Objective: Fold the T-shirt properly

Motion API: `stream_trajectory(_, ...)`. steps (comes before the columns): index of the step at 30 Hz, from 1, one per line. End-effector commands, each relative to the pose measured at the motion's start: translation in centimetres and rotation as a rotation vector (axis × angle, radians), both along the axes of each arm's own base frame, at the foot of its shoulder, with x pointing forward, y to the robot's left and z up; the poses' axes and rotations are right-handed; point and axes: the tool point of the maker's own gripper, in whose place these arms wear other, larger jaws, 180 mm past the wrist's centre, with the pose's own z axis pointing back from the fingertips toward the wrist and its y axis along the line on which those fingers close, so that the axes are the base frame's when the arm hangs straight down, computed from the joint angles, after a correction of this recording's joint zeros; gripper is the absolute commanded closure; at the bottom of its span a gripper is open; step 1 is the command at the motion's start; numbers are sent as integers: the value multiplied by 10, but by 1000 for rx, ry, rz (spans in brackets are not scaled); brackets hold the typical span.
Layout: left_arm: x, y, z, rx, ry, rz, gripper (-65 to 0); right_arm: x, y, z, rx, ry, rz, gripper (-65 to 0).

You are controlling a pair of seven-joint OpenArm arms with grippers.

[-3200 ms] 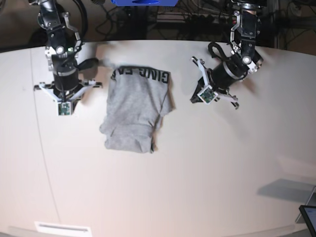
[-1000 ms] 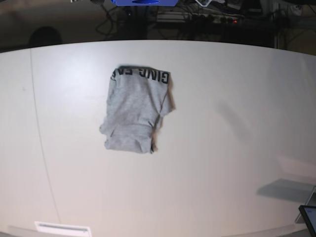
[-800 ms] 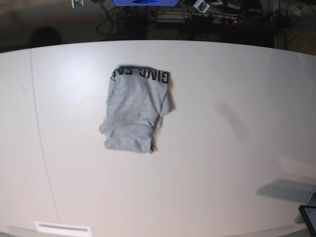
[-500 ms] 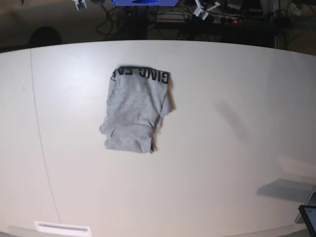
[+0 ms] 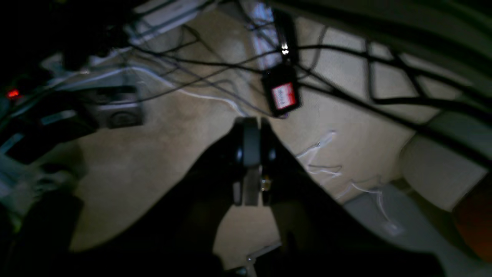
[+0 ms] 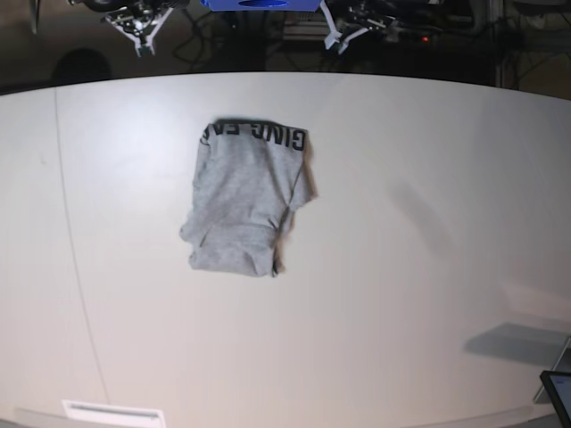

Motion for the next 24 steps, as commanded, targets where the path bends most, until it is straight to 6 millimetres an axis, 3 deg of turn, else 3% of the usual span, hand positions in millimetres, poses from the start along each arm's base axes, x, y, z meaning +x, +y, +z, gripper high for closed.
stream_trajectory(1,-2,0,-1,10,1,-3,0,1,-7,1,-10,2,5,0)
stream_trajectory(5,7,-11,-3,31,-36,-3,0,11,-7,0,-10,-12,5,0)
stream_trajectory(17,27,-12,-5,67,-76,18,0,15,-6,0,-8,-23,5,0)
stream_trajectory(24,26,-14,-5,65,-70,18,0,17,-7,0,-10,-26,5,0)
